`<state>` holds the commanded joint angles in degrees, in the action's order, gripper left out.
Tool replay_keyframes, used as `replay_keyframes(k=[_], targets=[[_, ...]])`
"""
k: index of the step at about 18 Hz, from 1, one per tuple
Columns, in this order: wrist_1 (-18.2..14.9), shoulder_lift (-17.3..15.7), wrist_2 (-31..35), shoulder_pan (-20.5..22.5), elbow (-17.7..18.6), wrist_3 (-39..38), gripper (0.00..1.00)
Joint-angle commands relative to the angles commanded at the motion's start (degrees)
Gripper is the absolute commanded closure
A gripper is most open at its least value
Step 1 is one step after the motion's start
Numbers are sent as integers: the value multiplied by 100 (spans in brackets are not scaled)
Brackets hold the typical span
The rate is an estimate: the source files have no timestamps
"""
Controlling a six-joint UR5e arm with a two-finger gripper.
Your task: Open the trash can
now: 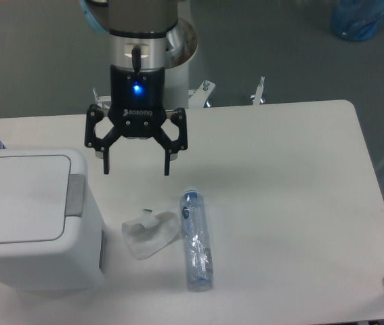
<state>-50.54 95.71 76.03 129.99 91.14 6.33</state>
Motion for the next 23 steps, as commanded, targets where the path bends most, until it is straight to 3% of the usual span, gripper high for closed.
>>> replay_keyframes(k=[23], targets=[[0, 220, -62, -237, 0, -123, 0]])
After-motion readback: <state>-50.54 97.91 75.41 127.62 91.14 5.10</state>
